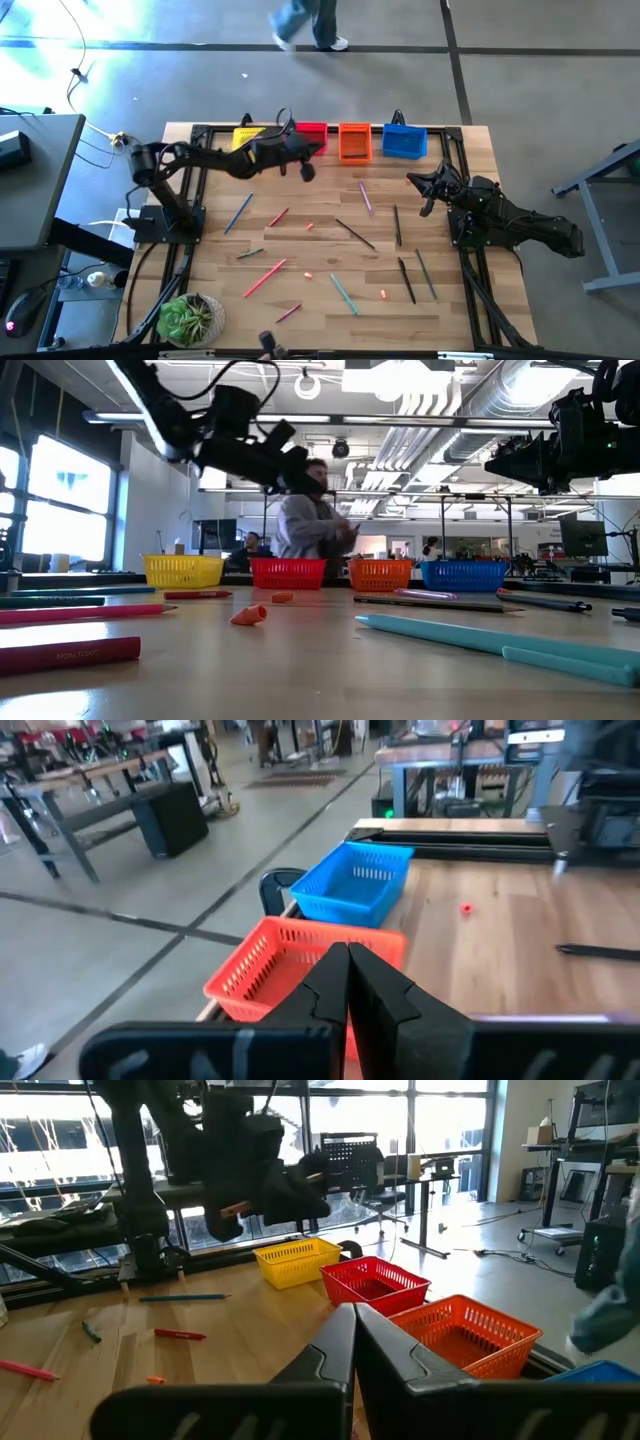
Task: Sort crayons/erasers/pens/pencils in bins
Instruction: Put the purple pen into the yellow basket
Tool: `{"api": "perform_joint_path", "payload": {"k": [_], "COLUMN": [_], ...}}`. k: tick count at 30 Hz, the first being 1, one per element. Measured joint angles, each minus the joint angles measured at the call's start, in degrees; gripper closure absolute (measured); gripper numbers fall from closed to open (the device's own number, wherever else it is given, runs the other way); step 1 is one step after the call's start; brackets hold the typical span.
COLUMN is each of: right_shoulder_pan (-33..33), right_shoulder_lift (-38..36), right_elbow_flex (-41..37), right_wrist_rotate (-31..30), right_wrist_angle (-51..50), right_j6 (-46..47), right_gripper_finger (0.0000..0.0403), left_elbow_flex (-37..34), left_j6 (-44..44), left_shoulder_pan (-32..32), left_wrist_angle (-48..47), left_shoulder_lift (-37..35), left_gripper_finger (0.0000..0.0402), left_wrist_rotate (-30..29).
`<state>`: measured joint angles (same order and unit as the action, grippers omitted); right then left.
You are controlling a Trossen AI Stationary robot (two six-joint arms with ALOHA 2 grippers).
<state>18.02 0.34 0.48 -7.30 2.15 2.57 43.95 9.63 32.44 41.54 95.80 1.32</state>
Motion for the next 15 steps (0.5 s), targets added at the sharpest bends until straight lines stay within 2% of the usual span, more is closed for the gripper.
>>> {"api": "perform_joint_path", "payload": {"k": [4,8,15], "right_shoulder_pan": [0.0,0.0,0.0], "right_shoulder_lift": [0.0,0.0,0.0], "right_elbow_flex": [0.0,0.0,0.0], "right_wrist_rotate": [0.0,0.0,-0.1], "right_wrist_angle": [0.0,0.0,0.1], "right_j6": [0.0,0.0,0.0], "right_gripper_finger": [0.0402,0.0402,0.0402], "left_elbow_flex": [-7.5,-14.1,-20.9], "left_j6": [-0.8,-3.1,-4.1], "left_shoulder_pan": [-0.3,-0.4,-0.2], "left_wrist_angle": [9.2,19.0,28.6], "left_shoulder_lift": [-2.0,-2.2,-2.2], "left_gripper_finger": [0.0401,0.0401,0.0401], "left_wrist_rotate": [0.7,4.0,4.6]}}
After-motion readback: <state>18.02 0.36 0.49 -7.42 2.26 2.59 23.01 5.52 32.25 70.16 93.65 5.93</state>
